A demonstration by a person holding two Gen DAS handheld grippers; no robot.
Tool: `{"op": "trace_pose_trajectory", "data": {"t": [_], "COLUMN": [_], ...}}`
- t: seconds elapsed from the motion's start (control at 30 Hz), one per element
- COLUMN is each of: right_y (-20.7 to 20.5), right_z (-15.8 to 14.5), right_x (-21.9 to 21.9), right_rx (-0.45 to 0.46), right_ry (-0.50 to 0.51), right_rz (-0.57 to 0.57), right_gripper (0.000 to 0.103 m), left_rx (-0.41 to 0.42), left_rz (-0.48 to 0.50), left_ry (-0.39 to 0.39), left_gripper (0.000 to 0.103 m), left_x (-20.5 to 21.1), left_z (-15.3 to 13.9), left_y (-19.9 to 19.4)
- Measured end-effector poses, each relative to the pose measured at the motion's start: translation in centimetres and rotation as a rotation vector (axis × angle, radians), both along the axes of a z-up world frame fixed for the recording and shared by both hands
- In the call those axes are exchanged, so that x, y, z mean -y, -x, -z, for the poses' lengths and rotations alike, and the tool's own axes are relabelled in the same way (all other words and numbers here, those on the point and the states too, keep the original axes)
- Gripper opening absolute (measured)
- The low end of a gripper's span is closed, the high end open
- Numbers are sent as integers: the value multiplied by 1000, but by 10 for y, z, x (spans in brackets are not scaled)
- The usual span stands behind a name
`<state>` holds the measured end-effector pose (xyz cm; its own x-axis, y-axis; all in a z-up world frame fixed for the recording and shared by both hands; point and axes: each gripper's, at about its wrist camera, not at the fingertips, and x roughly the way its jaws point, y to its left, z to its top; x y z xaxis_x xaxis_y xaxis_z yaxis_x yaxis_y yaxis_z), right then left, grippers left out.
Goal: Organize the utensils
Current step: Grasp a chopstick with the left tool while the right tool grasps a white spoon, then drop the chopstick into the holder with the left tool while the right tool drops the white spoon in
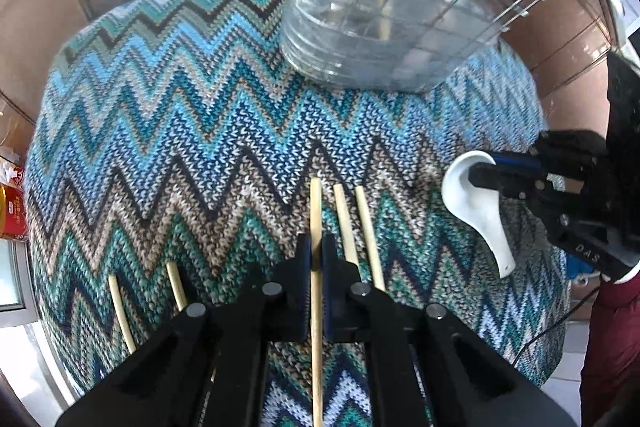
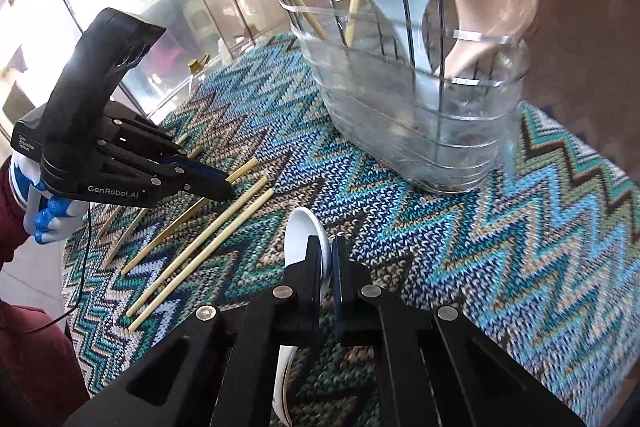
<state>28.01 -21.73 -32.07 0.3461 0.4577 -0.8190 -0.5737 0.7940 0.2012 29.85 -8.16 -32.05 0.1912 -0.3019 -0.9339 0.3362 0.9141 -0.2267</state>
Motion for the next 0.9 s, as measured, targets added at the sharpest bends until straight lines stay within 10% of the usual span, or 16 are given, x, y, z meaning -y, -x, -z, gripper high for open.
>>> {"op": "trace_pose_trajectory", "data": {"t": [0.4, 0.67, 0.9], "right_y": [63, 63, 33], "right_z": [-94, -186, -207], "right_x": [12, 25, 19], "right_rx": [259, 553, 790], "right_ry": [-7, -95, -124], "right_rz": [118, 316, 502], "right_gripper": [5, 5, 5], "left_rx": [199, 449, 700], "left_rz": [-60, -81, -151], "left_ry": [150, 299, 401], "left_gripper": [4, 4, 4], "left_x": [-47, -62, -39], "left_z": [-80, -184, -253], "left_y": [57, 65, 30]}}
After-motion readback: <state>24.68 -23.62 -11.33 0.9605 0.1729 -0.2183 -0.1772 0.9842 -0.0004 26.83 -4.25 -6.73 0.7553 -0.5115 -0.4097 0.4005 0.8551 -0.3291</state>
